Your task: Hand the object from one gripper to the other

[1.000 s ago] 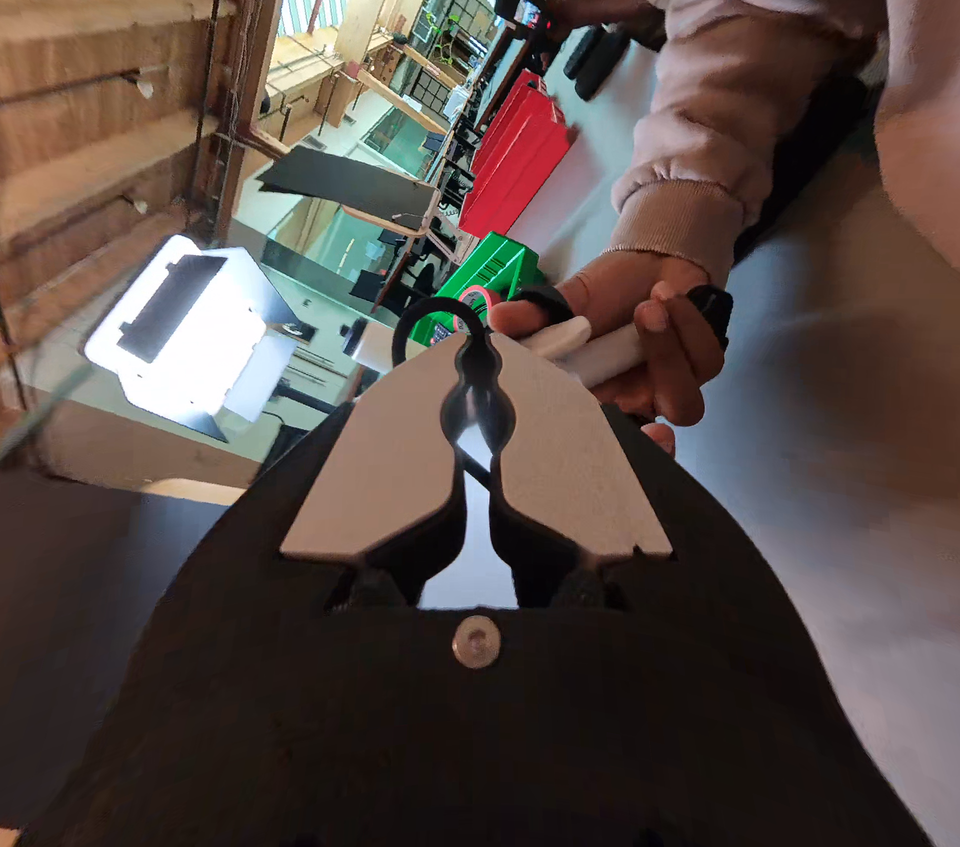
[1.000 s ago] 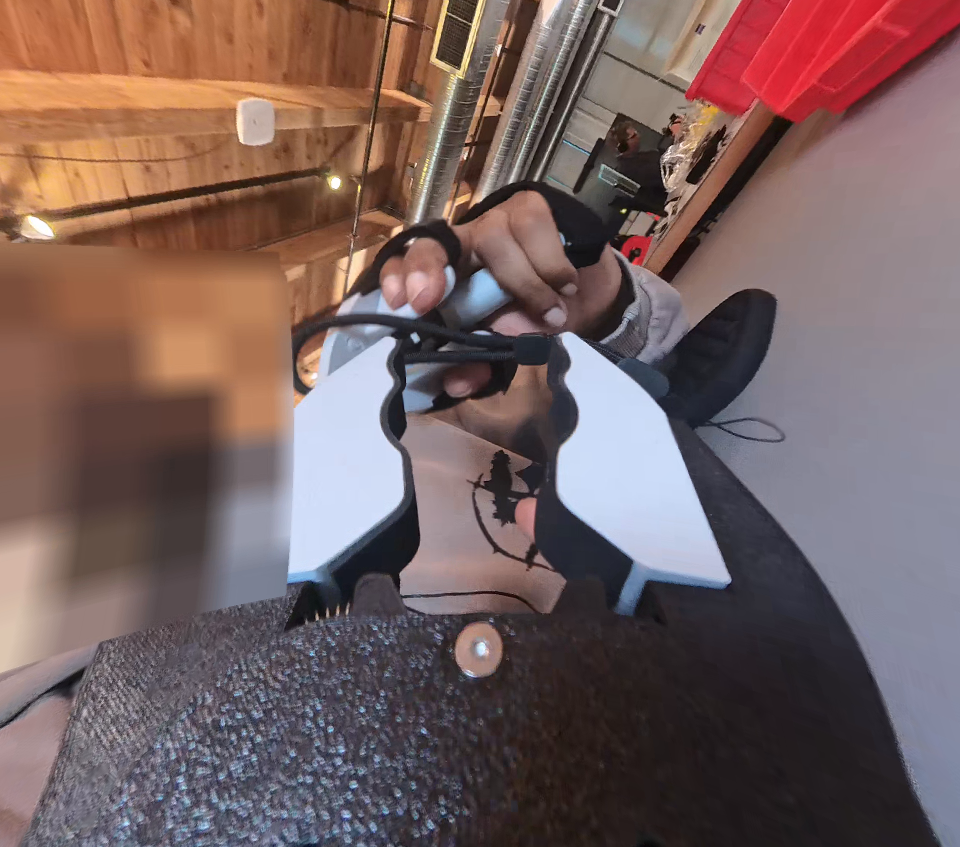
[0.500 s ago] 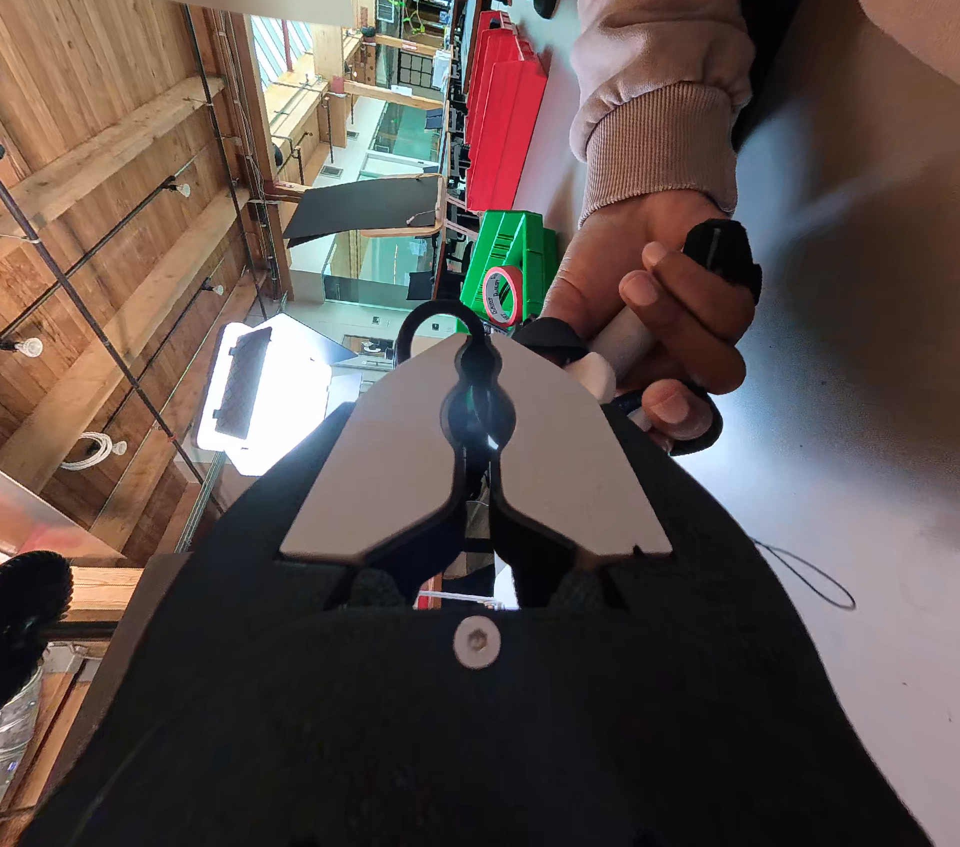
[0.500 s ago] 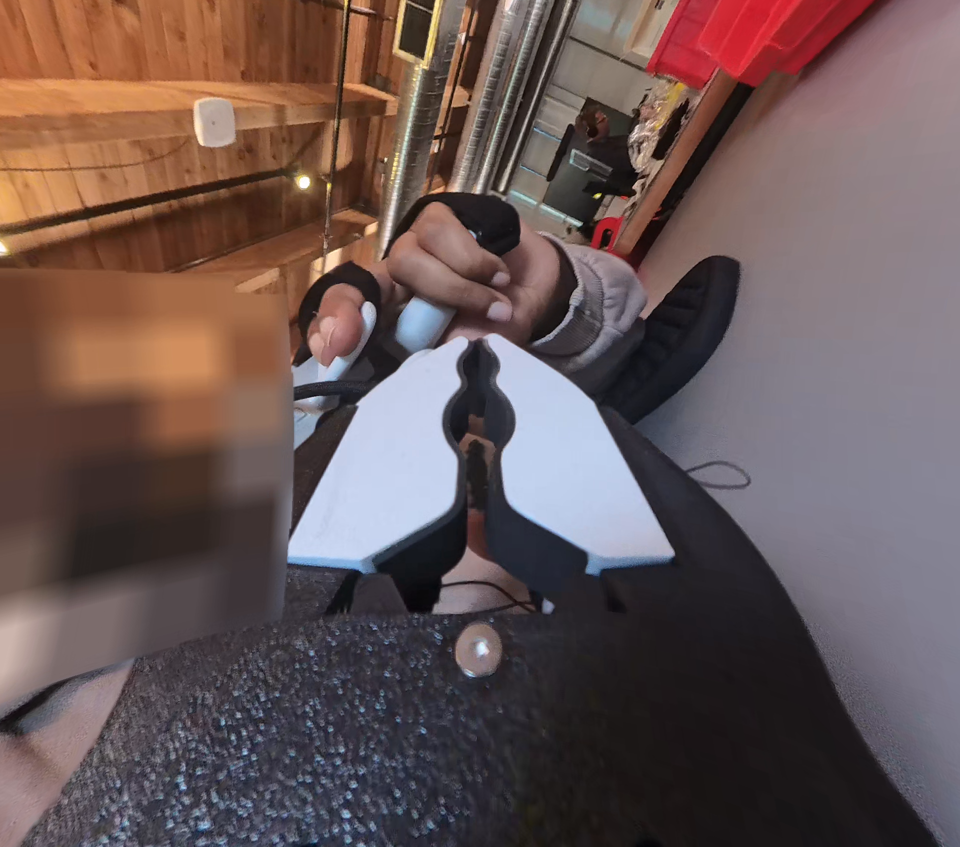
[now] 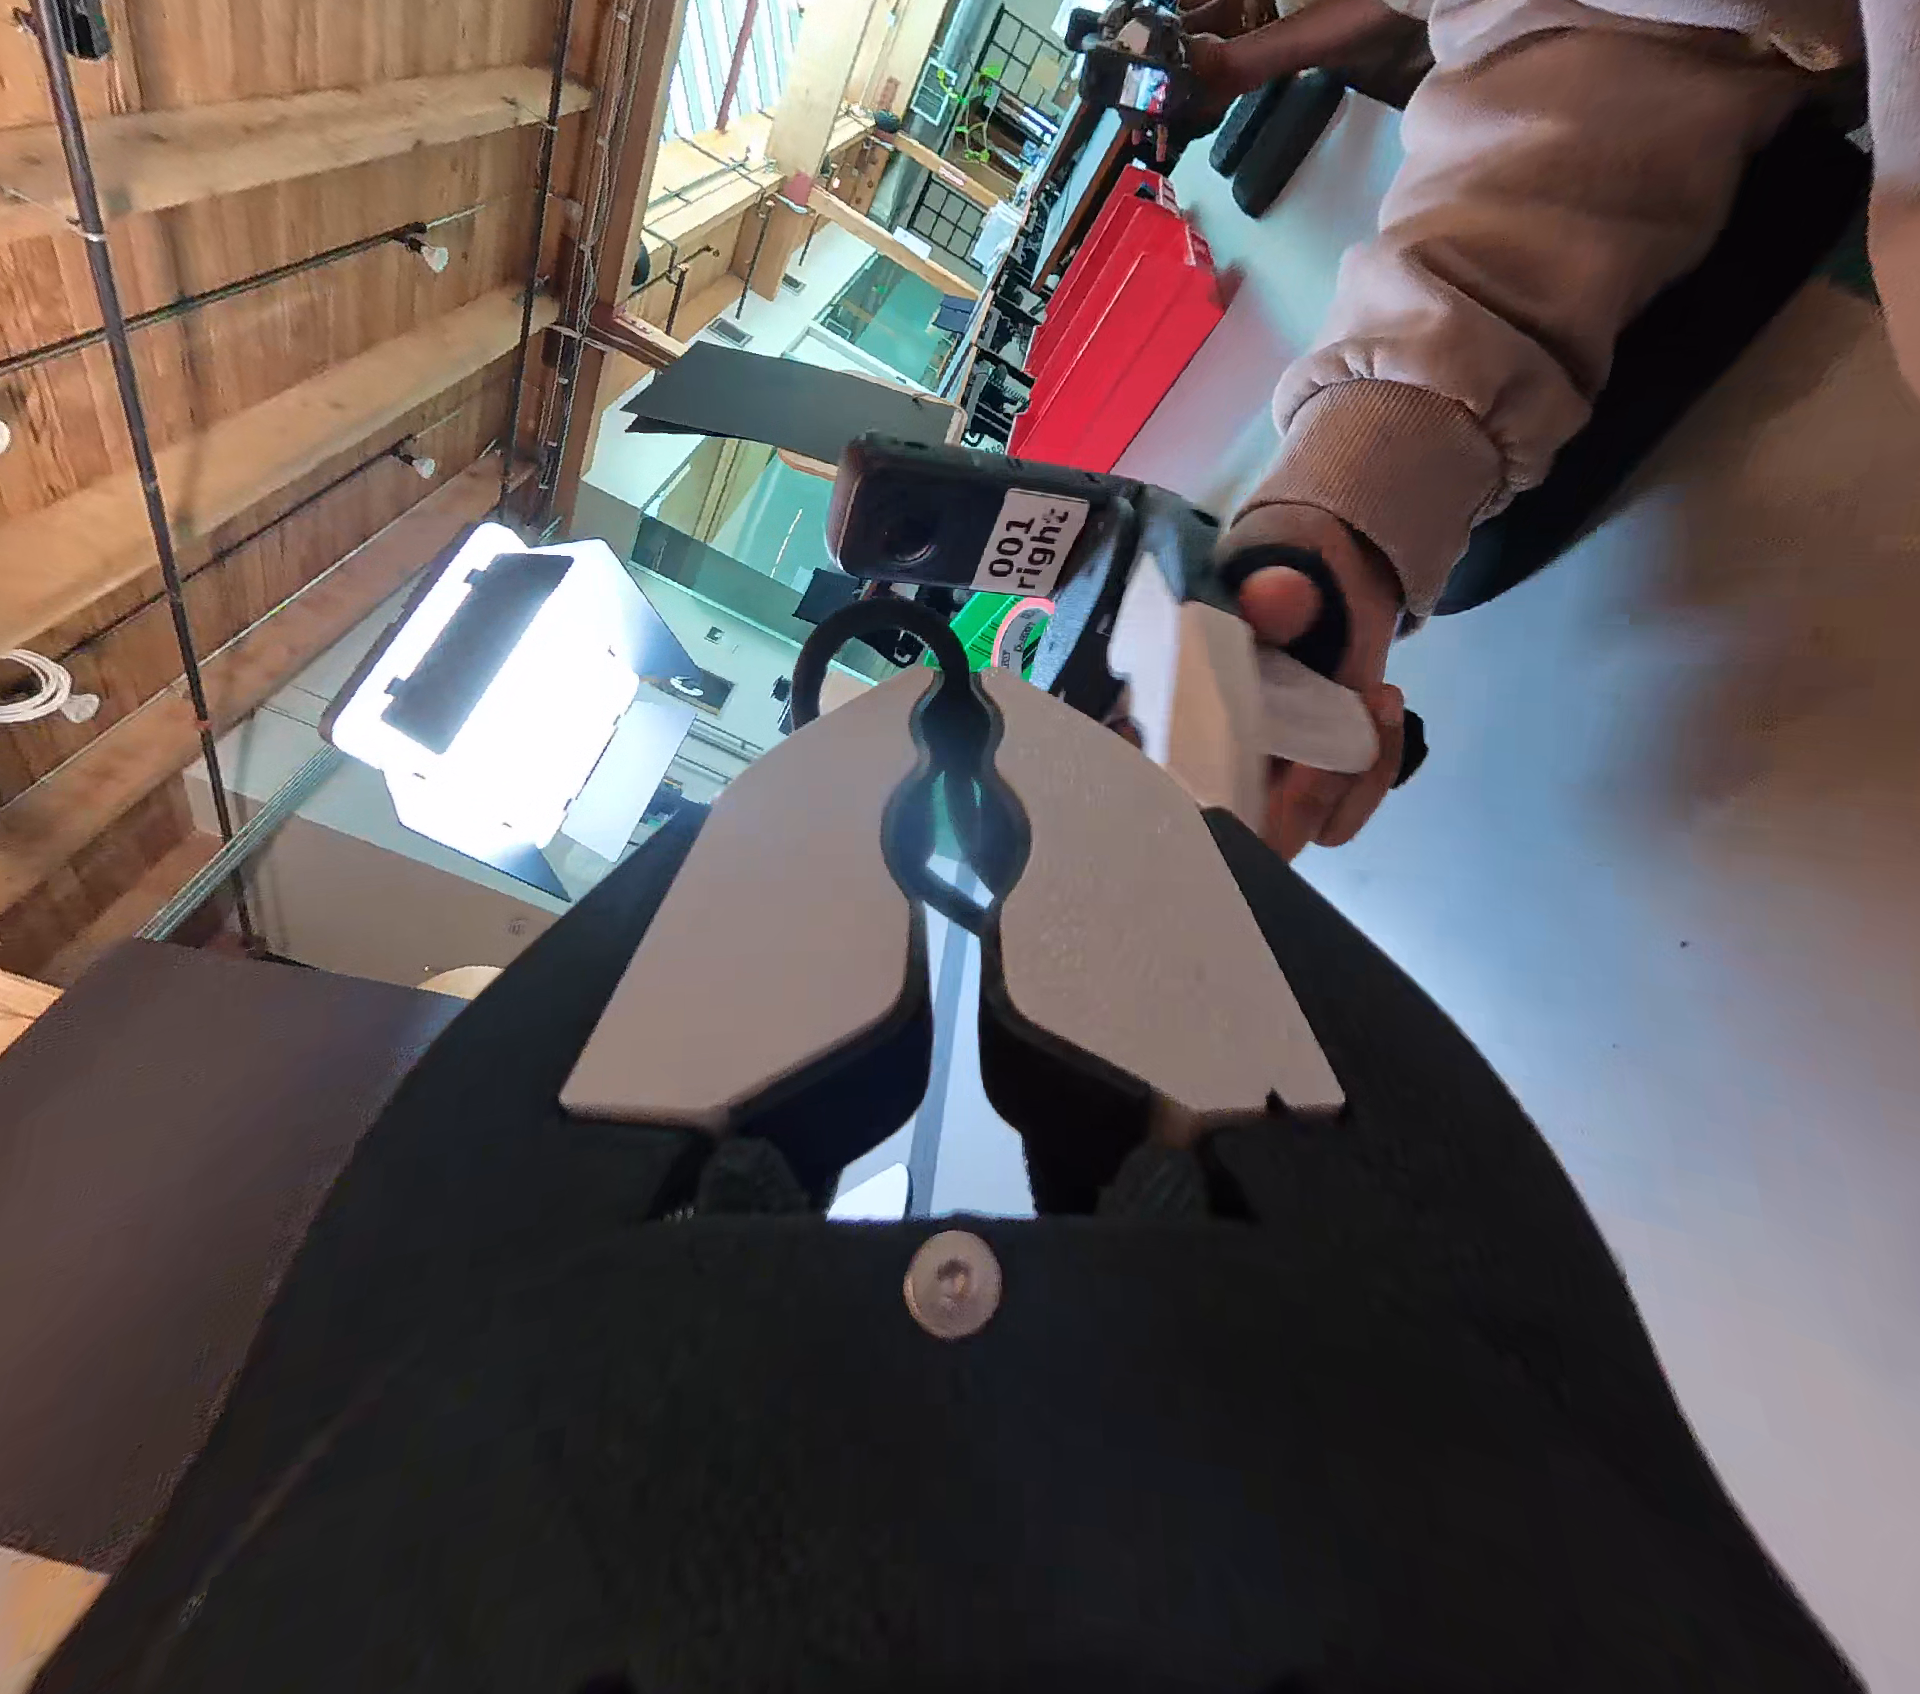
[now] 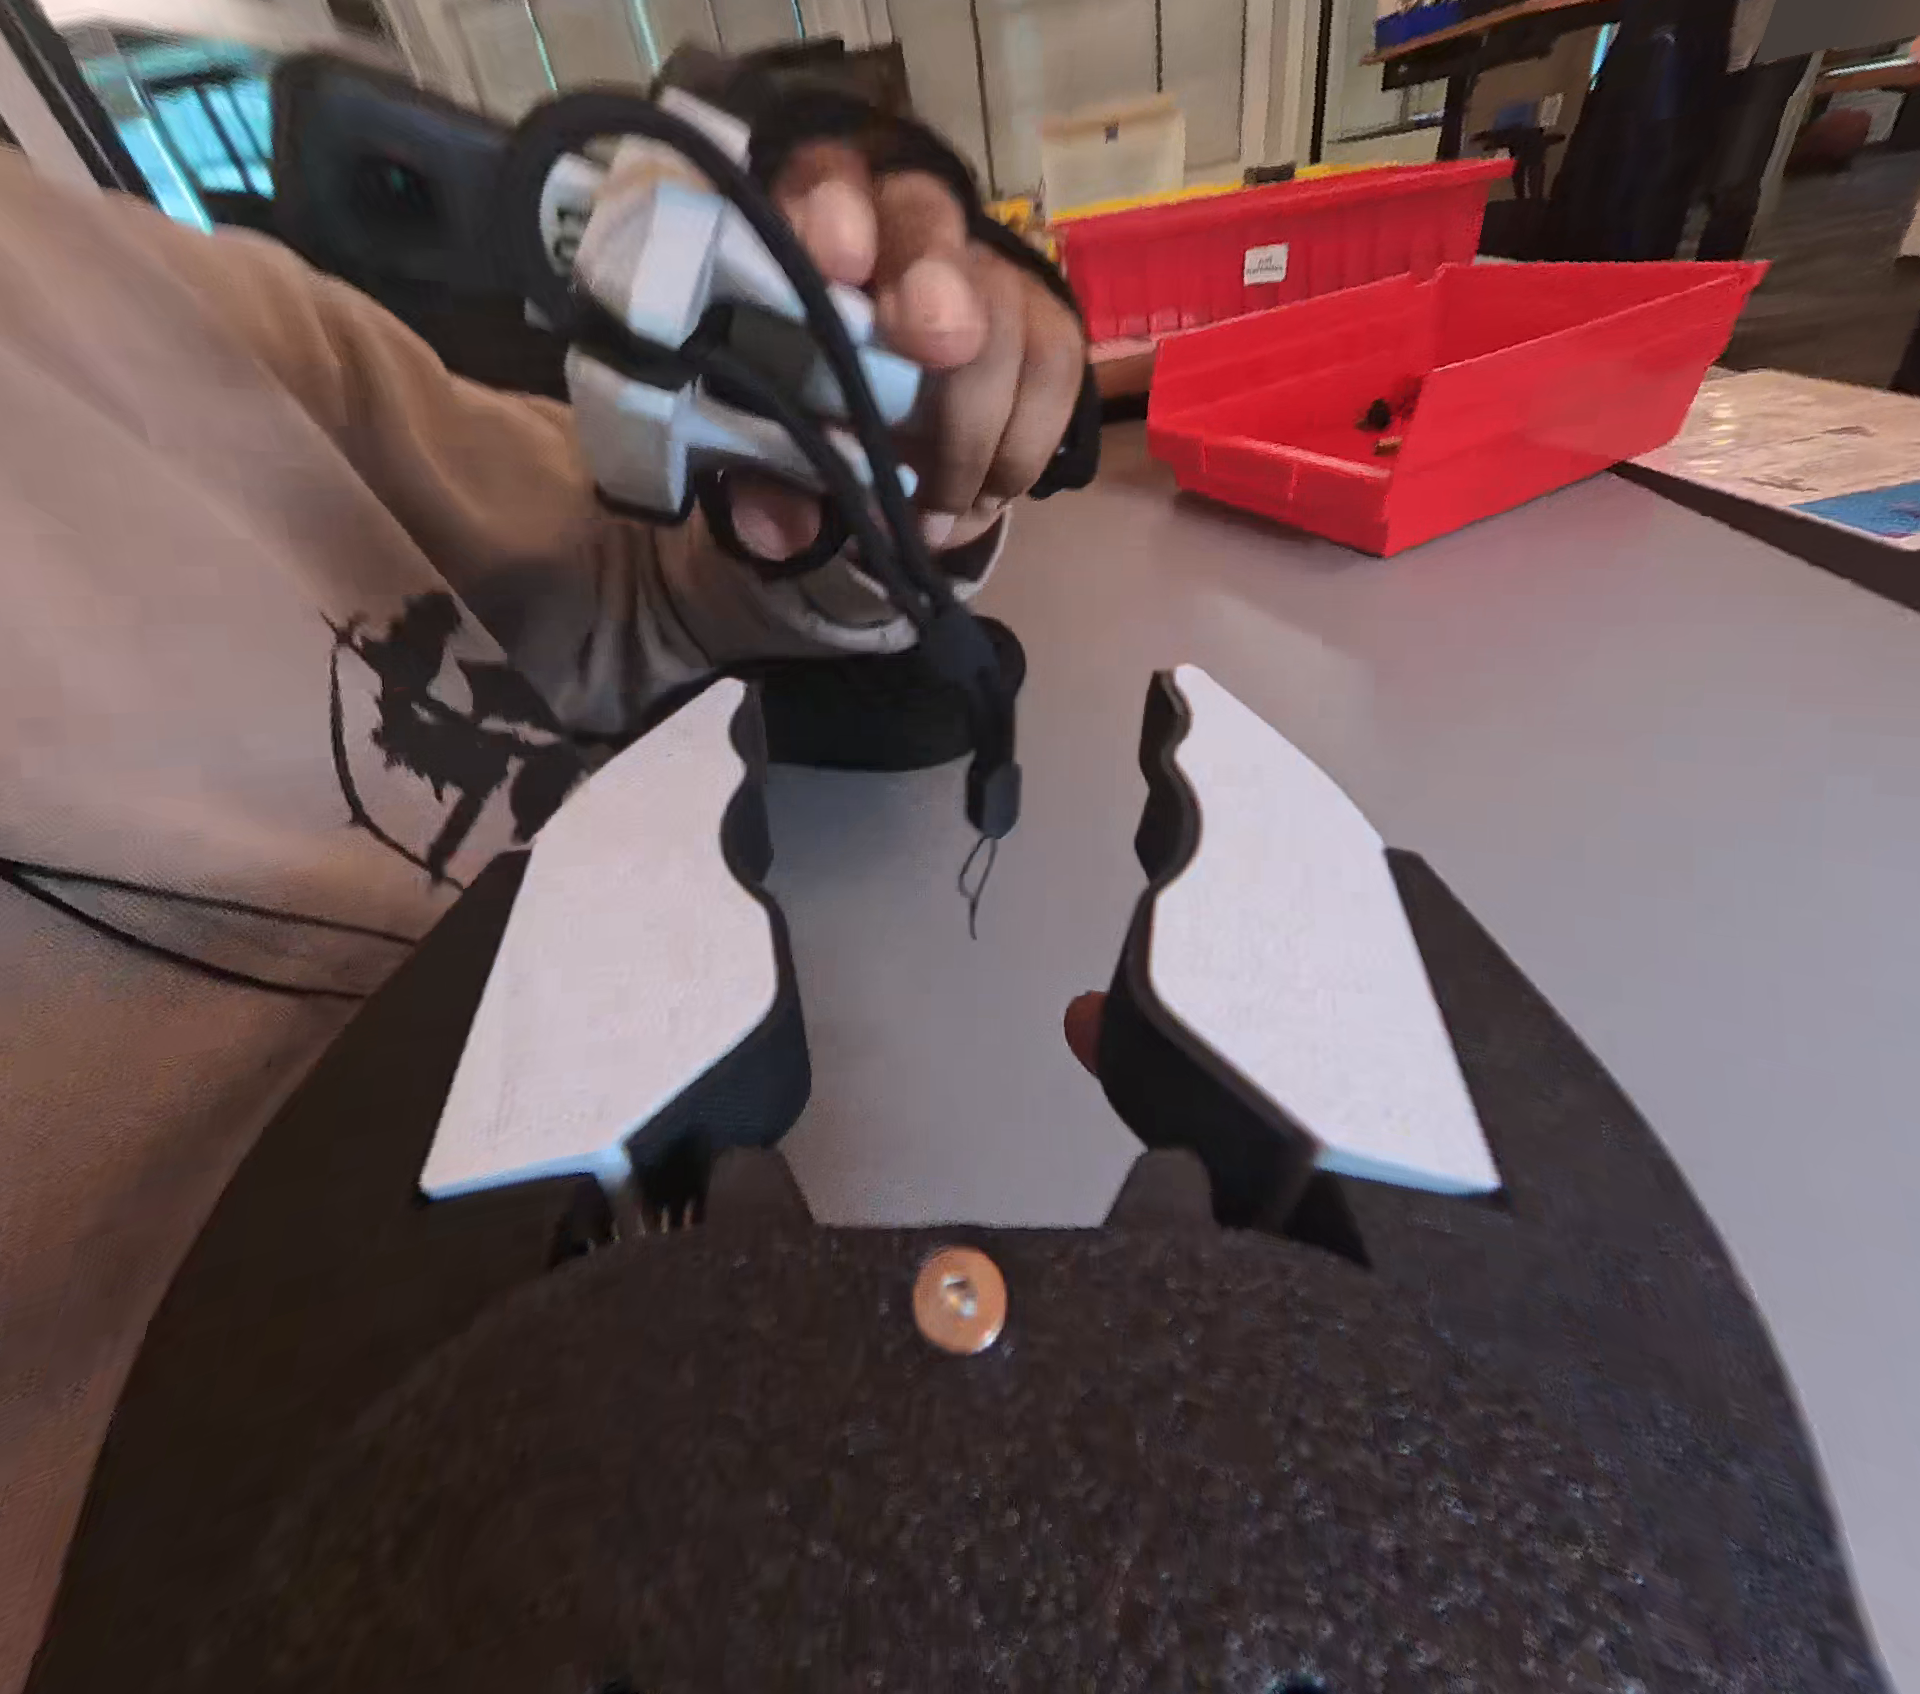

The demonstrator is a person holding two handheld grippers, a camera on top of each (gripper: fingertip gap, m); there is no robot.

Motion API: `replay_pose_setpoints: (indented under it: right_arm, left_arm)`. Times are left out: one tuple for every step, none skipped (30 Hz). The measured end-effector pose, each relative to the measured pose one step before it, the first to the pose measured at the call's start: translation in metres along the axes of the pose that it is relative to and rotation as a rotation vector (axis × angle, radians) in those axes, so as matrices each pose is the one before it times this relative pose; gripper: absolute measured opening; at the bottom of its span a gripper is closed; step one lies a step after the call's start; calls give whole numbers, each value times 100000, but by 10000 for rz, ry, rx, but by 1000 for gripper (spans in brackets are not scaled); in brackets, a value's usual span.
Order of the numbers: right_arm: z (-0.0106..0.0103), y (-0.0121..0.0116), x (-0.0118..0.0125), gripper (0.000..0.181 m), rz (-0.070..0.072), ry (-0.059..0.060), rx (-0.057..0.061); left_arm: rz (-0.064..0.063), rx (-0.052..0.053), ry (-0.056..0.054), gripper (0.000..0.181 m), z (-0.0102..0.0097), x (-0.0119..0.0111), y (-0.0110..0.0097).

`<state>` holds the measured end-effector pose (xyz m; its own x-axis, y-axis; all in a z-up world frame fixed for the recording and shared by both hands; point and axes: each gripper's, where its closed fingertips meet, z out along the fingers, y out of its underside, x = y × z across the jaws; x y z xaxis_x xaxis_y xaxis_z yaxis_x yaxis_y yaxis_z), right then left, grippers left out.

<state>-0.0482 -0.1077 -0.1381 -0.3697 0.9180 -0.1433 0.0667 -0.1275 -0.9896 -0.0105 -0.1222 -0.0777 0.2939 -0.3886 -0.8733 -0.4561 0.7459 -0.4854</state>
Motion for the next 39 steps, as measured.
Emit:
replay_pose_setpoints:
  right_arm:
    - [787,863,-552,60,-340,51,-402]
    - [654,870,94,36,-356,453,-465]
    - [389,783,550,6,-436,640,-499]
    - [225,375,82,5,-484,128,-250]
    - [-31,33,178,4,-176,43,-95]
    - [-208,-180,395,4,-6,114,33]
    - [-358,-229,617,3,-42,245,91]
    - [-472,-258,840,3,-200,417,110]
    - [-534,-249,958,3,-403,514,68]
    - [-608,-309,1124,3,-556,654,83]
    - [-615,-302,1281,3,-650,768,81]
    - [-581,-209,1231,3,-715,709,64]
    - [-516,-169,1080,3,-651,594,74]
    - [-499,-197,1112,3,-573,608,127]
    - [-443,-181,969,4,-605,501,135]
    - [-401,-160,973,4,-662,525,127]
    - [-373,-254,874,4,-692,488,192]
    - [-299,-229,564,4,-740,325,152]
    - [-234,-207,366,4,-818,276,134]
    - [-165,-108,230,4,-832,254,52]
    - [-78,-83,2,4,-806,172,4]
    - [-38,-190,-134,4,-804,150,43]
    - [-12,-332,-303,4,-802,100,105]
    - [46,-343,-428,4,-766,26,75]
    - [129,-271,-492,4,-712,-14,16]
    - [119,-300,-470,4,-572,-11,59]
    - [138,-279,-541,4,-409,-112,73]
    - [167,-127,-484,4,-322,-97,-8]
    - [165,-104,-439,4,-322,-72,-16]
    - [173,-35,-544,4,-292,-156,-49]
    - [158,-9,-382,4,-207,-73,-56]
    - [98,-26,-320,4,-119,-91,-3]
    - [52,-3,-228,4,-33,-83,-3]
    - [10,-1,-41,4,51,-10,-2]
    - [-22,54,-22,4,166,-56,3]
    - [-19,160,95,5,461,-60,-5]
    - [12,435,188,8,894,-111,-131]
    - [16,504,58,12,1316,-350,-123]
    - [-18,384,119,19,1623,-418,-35]
  left_arm:
    - [2,14,35,2,113,171,-53]
    - [-61,33,40,2,101,154,-81]
    - [-125,57,30,2,20,38,-81]
    - [-146,15,5,2,-43,-105,8]
    - [-113,-41,-43,2,-106,-237,135]
    - [-92,-7,-116,2,-146,-366,112]
    - [-136,14,-139,2,-164,-455,86]
    - [-227,-40,-146,2,-134,-541,188]
    - [-339,-42,-120,3,-101,-583,261]
    - [-496,24,-19,3,-97,-484,257]
    - [-675,140,41,4,-106,-453,138]
    - [-828,305,107,5,-164,-418,-102]
    - [-984,340,230,8,-185,-359,-197]
    - [-1096,304,247,13,-188,-449,-200]
    - [-1118,331,236,17,-245,-524,-266]
    - [-1123,357,196,19,-316,-633,-296]
    - [-1139,376,133,22,-374,-757,-291]
    - [-1162,358,141,22,-395,-792,-254]
    - [-1203,276,56,24,-373,-929,-116]
    - [-1262,117,-122,23,-316,-1219,167]
    - [-1287,-122,-168,22,-189,-1324,559]
    - [-1232,-195,100,28,-55,-967,740]
    - [-1239,-151,106,30,37,-941,804]
    - [-1208,-132,143,32,137,-915,844]
    - [-1141,-82,399,36,231,-561,737]
    - [-1075,-97,348,37,310,-599,694]
    - [-821,-172,230,39,387,-649,720]
    - [-492,-263,101,40,481,-679,859]
    - [-276,-414,-71,35,562,-762,1011]
    - [-203,-487,42,30,619,-421,1035]
    - [-215,-512,216,25,598,-13,966]
    - [-77,-504,150,20,468,60,763]
    - [250,-359,-214,15,239,-295,492]
    - [487,-238,-537,10,24,-594,283]
    - [576,-205,-499,6,-98,-516,180]
    - [561,-53,-430,4,-106,-346,-109]
    - [644,13,-566,4,-344,-430,-291]
    - [864,-63,-787,4,-514,-679,-265]
    - [1028,-103,-947,4,-589,-889,-219]
